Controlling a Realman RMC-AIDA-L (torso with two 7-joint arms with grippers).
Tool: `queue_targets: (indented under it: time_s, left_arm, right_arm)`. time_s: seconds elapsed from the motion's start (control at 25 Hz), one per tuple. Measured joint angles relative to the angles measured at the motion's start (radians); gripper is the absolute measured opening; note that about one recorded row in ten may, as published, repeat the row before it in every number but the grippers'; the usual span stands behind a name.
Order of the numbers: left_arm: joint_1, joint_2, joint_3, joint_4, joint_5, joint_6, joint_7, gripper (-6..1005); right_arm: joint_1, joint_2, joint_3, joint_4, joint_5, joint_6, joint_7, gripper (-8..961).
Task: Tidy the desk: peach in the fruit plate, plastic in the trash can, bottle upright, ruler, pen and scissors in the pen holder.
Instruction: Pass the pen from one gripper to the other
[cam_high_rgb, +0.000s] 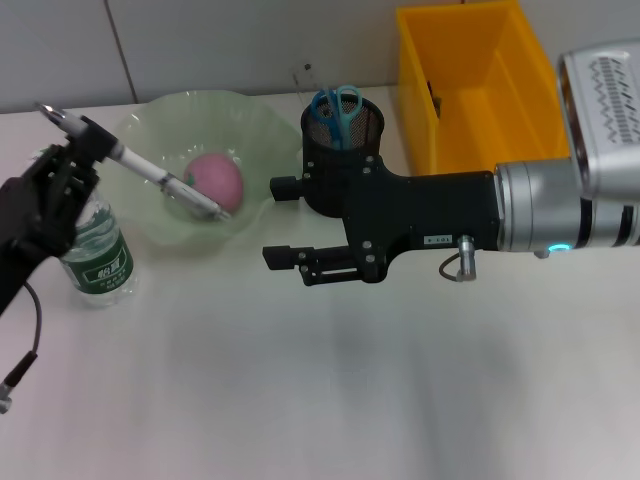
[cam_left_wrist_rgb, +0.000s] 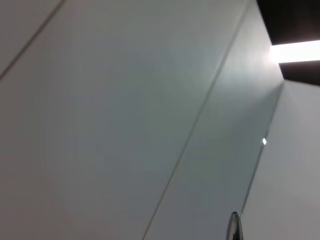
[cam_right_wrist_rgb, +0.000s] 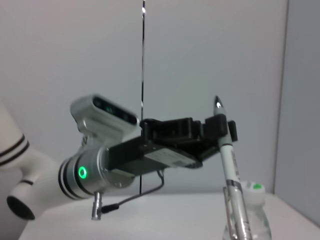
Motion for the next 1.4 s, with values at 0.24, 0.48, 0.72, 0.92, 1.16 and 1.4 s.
queue_targets:
  time_s: [0.24,0.48,0.72,0.92,1.16,1.4]
  left_arm:
    - [0.006,0.004,-0.064,-0.001,0.0,0.011,-0.179,146]
    - [0.008,0.004,-0.101,-0.001,0.0,0.021,-0.331,146]
    - [0.009,0.0,-0.131,-0.019,-0.001,0.02,-0.421,145]
    - [0.007,0.0,-0.135,-0.042,-0.001,0.014,-0.461,146]
    - [0.003,-0.001,-0.135,-0.065,0.0,0.016,-0.468,146]
    - [0.002,-0.003,-0.135,-0.088,0.0,0.015,-0.468,146]
  right_arm:
    - [-0.012,-0.001,0.005,0.066,0.098,-0.032,-0.116,695]
    - [-0.009,0.005,-0.003,0.133,0.184,-0.052,-0.256,695]
    - [0.026,0.008,-0.011,0.23,0.267,-0.073,-0.39,695]
    - [0.05,0.01,-0.066,0.274,0.323,-0.067,-0.493,695]
    - [0.043,0.012,-0.201,0.299,0.461,-0.017,-0.693,695]
    - [0.039,0.012,-0.346,0.357,0.635,0.027,-0.949,696]
